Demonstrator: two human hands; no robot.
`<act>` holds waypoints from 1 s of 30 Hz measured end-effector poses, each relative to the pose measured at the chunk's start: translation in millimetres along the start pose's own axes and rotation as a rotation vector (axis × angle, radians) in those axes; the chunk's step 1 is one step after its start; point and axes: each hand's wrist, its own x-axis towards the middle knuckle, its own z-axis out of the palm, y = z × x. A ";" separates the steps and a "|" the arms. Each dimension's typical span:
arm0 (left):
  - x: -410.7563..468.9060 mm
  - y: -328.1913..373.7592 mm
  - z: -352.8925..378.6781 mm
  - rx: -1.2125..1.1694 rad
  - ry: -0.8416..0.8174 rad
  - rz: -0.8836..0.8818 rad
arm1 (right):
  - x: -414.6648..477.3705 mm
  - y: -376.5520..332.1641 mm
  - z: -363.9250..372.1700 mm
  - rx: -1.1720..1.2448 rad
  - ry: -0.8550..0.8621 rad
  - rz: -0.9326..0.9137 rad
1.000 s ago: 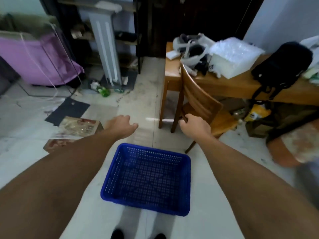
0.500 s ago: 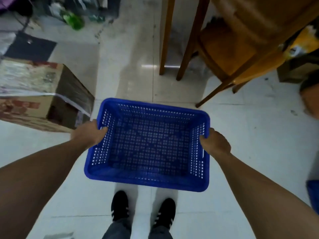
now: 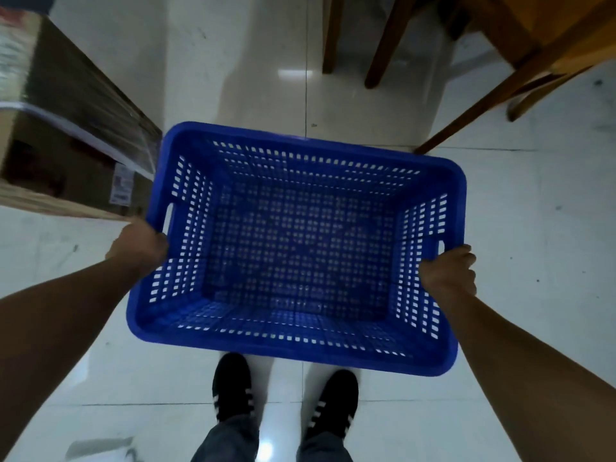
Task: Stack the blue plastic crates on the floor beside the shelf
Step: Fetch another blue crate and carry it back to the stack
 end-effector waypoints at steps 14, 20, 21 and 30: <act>-21.5 0.4 -54.0 0.013 0.165 0.062 | -13.0 -5.3 -55.0 -0.070 0.056 -0.083; -64.9 -4.5 -186.7 -0.056 0.232 0.116 | -72.5 -59.7 -162.1 -0.063 0.058 -0.207; -77.7 -4.5 -213.5 -0.064 0.239 0.131 | -86.5 -69.0 -185.9 -0.056 0.061 -0.228; -217.0 -1.0 -458.5 -0.203 0.357 0.187 | -220.0 -135.6 -421.6 0.031 0.273 -0.350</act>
